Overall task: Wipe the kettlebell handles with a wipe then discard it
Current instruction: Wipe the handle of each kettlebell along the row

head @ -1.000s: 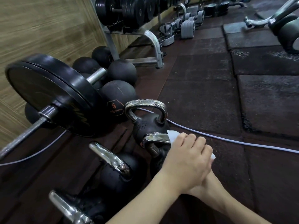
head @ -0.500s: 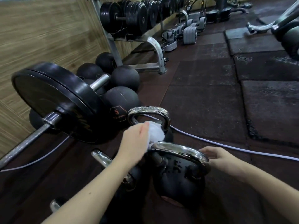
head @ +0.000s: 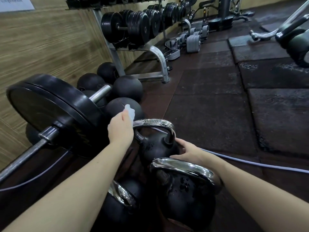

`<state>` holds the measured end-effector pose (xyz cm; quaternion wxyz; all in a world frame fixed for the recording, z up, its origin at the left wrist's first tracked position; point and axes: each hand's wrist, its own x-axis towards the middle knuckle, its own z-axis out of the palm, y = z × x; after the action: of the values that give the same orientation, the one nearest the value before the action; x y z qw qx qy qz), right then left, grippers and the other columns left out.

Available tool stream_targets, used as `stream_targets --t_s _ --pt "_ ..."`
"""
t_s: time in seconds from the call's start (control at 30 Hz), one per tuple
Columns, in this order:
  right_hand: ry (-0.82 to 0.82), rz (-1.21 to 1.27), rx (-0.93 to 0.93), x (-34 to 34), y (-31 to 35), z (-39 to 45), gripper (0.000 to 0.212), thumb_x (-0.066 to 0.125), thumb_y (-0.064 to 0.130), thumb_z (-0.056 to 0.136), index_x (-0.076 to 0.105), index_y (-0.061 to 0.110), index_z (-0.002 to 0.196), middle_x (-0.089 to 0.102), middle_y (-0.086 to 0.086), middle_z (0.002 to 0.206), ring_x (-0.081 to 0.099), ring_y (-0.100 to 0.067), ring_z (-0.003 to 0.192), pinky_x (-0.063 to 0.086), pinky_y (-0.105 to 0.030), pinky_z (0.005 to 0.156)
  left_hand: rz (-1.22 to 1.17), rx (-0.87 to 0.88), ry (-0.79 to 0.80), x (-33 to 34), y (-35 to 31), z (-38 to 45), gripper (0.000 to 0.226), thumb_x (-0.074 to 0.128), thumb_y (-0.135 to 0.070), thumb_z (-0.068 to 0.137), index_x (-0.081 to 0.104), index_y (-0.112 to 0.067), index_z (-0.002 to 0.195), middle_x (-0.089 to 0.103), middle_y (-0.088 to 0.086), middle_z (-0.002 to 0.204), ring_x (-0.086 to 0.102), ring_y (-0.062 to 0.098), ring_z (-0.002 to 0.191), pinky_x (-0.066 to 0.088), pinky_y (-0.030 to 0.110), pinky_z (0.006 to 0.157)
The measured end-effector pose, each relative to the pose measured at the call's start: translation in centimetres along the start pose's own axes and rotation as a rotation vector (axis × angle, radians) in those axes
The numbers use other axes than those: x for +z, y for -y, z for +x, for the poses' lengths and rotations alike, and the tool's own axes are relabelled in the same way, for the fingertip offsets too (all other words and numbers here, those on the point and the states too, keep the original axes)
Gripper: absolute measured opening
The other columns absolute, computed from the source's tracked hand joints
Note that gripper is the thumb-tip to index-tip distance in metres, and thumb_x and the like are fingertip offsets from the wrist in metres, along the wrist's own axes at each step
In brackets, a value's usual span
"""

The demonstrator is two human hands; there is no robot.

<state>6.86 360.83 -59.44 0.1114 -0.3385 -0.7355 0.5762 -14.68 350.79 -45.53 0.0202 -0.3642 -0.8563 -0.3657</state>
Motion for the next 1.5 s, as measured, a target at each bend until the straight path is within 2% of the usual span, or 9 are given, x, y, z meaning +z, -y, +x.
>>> stream_targets --t_s 0.07,0.17,0.3,0.47,0.6,0.73,0.9,1.1,1.5 --pt "0.071 0.057 -0.023 0.2 0.0 0.4 0.068 0.084 0.024 0.082 0.054 0.048 0.138 0.072 0.013 0.128 0.068 -0.006 0.118 0.051 -0.037 0.109 0.236 0.227 0.176 1.8 -0.7 -0.1 0.045 0.024 -0.036 0.101 0.06 -0.02 0.123 0.073 0.012 0.104 0.068 0.04 0.101 0.051 0.043 0.085" --pt "0.111 0.119 -0.008 0.5 -1.0 1.2 0.069 0.085 0.028 0.076 0.057 0.061 0.13 0.072 0.01 0.128 0.067 -0.012 0.121 0.05 -0.043 0.11 0.482 0.557 0.337 4.3 -2.4 -1.4 0.068 0.008 -0.025 0.089 0.055 -0.027 0.139 0.067 0.005 0.116 0.062 0.036 0.114 0.045 0.052 0.103" --pt "0.109 0.042 0.02 0.7 -2.5 2.6 0.098 0.09 0.054 0.061 0.039 0.063 0.144 0.064 0.013 0.139 0.059 -0.01 0.131 0.044 -0.043 0.116 0.62 0.745 0.523 5.9 -3.2 -3.7 0.063 0.007 -0.045 0.106 0.039 -0.021 0.154 0.035 0.009 0.163 0.022 0.037 0.155 0.018 0.052 0.125" --pt "0.155 0.065 0.008 0.7 -3.1 2.9 0.09 0.082 0.037 0.074 0.037 0.062 0.147 0.066 0.009 0.138 0.064 -0.013 0.127 0.048 -0.045 0.112 0.658 0.646 0.484 3.9 -1.7 -2.0 0.088 -0.001 -0.055 0.091 0.026 -0.007 0.16 0.037 0.01 0.162 0.033 0.029 0.149 0.021 0.038 0.125" --pt "0.166 0.08 0.028 0.7 -2.7 2.4 0.082 0.078 0.036 0.073 0.04 0.072 0.136 0.065 0.013 0.139 0.063 -0.008 0.126 0.048 -0.041 0.113 0.52 0.296 0.518 2.0 1.5 0.0 0.058 0.036 -0.041 0.111 0.025 -0.01 0.159 0.031 0.012 0.163 0.032 0.034 0.149 0.026 0.043 0.122" --pt "0.185 0.11 0.01 0.7 -2.2 2.1 0.078 0.075 0.035 0.068 0.043 0.08 0.123 0.063 0.015 0.14 0.06 -0.009 0.13 0.046 -0.041 0.115 0.335 0.083 0.514 2.1 2.1 -0.2 0.045 0.038 -0.037 0.111 0.036 -0.009 0.146 0.034 0.015 0.157 0.042 0.037 0.14 0.033 0.044 0.114" --pt "0.227 0.142 -0.033 1.0 -2.7 2.5 0.086 0.074 0.028 0.072 0.04 0.071 0.138 0.059 0.014 0.146 0.056 -0.013 0.135 0.042 -0.047 0.118 0.556 0.506 0.391 3.8 0.8 -1.6 0.062 0.039 -0.037 0.11 0.022 -0.003 0.16 0.03 0.013 0.164 0.022 0.03 0.155 0.01 0.038 0.129" --pt "0.259 0.215 -0.048 0.8 -3.3 2.5 0.095 0.07 0.017 0.073 0.034 0.051 0.154 0.053 0.012 0.152 0.054 -0.014 0.138 0.04 -0.049 0.119 0.73 0.864 0.4 5.1 -1.5 -1.9 0.066 0.042 -0.046 0.107 0.024 -0.012 0.161 0.037 0.006 0.161 0.032 0.027 0.149 0.023 0.038 0.124" --pt "0.208 0.188 0.055 1.1 -2.8 2.0 0.084 0.07 0.024 0.059 0.045 0.083 0.115 0.057 0.017 0.145 0.06 -0.008 0.129 0.047 -0.042 0.114 0.227 0.261 0.336 4.0 1.8 -0.9 0.045 0.042 -0.037 0.11 0.045 -0.01 0.146 0.044 0.011 0.15 0.035 0.03 0.143 0.021 0.036 0.12"
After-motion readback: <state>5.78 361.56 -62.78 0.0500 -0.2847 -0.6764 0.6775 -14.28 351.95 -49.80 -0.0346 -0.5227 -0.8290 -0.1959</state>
